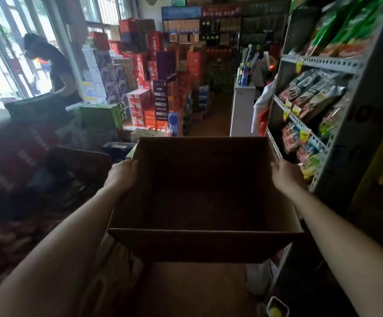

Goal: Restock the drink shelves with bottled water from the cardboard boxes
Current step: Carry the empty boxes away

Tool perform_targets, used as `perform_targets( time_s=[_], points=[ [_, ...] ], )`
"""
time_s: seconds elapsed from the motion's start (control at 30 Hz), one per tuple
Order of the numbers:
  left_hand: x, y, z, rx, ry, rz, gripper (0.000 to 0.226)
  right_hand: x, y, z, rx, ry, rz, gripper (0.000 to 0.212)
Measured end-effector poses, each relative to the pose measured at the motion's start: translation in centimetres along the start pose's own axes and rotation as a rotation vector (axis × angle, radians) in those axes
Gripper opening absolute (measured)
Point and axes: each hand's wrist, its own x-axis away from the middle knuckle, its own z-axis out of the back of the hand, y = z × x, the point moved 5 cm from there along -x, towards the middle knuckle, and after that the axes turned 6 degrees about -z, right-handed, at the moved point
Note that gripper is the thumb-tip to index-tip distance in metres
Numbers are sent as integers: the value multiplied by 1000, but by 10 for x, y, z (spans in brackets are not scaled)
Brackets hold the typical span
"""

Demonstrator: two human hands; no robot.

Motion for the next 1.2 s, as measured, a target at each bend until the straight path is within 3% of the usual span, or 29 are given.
perform_targets(
  time_s=[0.3,0.6,0.77,0.97,1.2],
  points=[
    [-244,-18,-94,20,-80,-23,41,-193,-71,-129,66,-19,-38,38],
    [-509,15,-161,-41,-119,-140,44,-399,-149,-194,87,-12,-95,37],
    [-640,22,-225,-109,-118,-138,45,-537,-171,-263,90,-19,-85,38],
    [-828,48,-292,24,-80,-131,50,-720,-211,-339,45,-32,-96,38],
    [-1022,85,-347,-53,-44,-153,45,-918,-263,-410,51,-8,-106,40]
  ],
)
